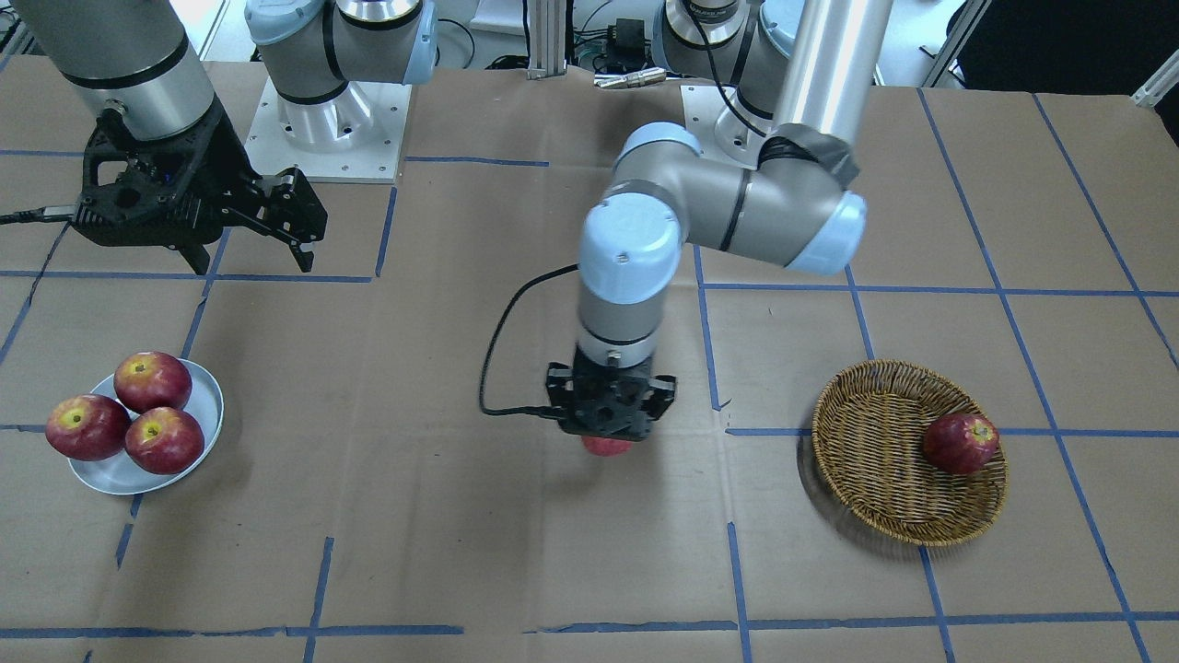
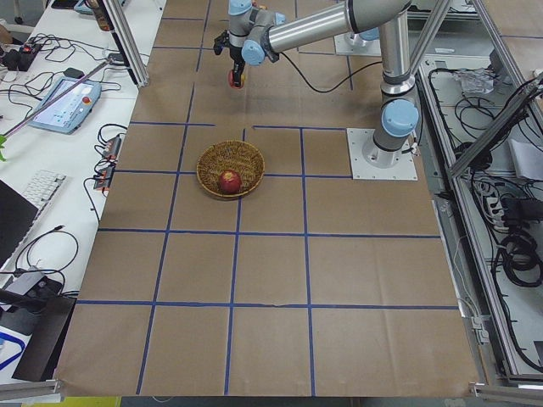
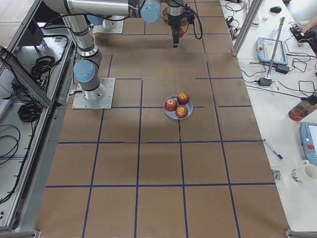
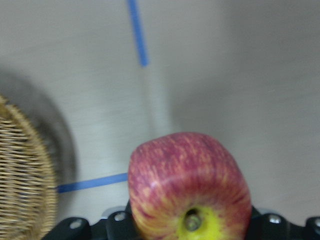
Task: Transfer apple from basket to plate
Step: 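Carry the apple with the left gripper to the table center and set it down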
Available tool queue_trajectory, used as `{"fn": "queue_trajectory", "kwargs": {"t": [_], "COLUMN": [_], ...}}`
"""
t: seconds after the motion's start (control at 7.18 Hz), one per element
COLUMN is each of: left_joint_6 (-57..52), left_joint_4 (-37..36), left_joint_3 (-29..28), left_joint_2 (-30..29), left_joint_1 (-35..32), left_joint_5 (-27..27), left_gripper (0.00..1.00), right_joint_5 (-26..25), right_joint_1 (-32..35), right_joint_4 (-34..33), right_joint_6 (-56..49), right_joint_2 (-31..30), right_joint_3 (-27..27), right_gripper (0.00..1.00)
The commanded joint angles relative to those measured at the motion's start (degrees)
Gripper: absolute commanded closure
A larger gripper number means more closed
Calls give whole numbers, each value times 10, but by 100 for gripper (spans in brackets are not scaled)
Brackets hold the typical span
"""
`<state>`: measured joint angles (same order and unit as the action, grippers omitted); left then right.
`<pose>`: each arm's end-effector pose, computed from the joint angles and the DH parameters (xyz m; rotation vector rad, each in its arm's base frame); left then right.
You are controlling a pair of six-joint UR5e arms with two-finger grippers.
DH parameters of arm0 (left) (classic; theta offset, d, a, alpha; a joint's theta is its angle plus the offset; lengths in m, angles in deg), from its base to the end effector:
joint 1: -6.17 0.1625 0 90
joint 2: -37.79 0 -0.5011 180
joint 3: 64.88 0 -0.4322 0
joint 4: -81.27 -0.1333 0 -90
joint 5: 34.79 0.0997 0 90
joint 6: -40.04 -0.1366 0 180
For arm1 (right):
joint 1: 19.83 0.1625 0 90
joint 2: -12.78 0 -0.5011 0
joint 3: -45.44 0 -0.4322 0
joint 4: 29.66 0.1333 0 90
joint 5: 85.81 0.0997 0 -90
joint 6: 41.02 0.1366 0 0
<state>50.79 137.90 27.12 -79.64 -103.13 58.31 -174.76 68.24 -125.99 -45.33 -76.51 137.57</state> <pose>-0.3555 -0.6342 0.2657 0.2286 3.0963 -0.1249 0.1173 -0.5500 0.5119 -0.0658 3.1244 -0.0966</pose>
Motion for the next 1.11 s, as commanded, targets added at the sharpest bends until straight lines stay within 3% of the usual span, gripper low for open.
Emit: {"fn": "queue_trajectory", "kwargs": {"t": [0.0, 0.7, 0.84, 0.98], "left_joint_6": [51, 32, 32, 32], "left_joint_4": [-1, 6, 6, 8], "left_joint_3": [-60, -52, -53, -52], "left_joint_2": [-77, -84, -84, -82], "left_joint_1": [-62, -54, -53, -52], "left_joint_5": [0, 2, 1, 0], "left_gripper": [52, 49, 42, 22], "right_joint_5": [1, 1, 1, 1], "right_joint_1": [0, 0, 0, 0], "right_joint_4": [-1, -1, -1, -1], "right_joint_6": [0, 0, 0, 0], "right_joint_2": [0, 0, 0, 0], "right_joint_3": [0, 0, 0, 0], "right_gripper": [0, 0, 0, 0]}}
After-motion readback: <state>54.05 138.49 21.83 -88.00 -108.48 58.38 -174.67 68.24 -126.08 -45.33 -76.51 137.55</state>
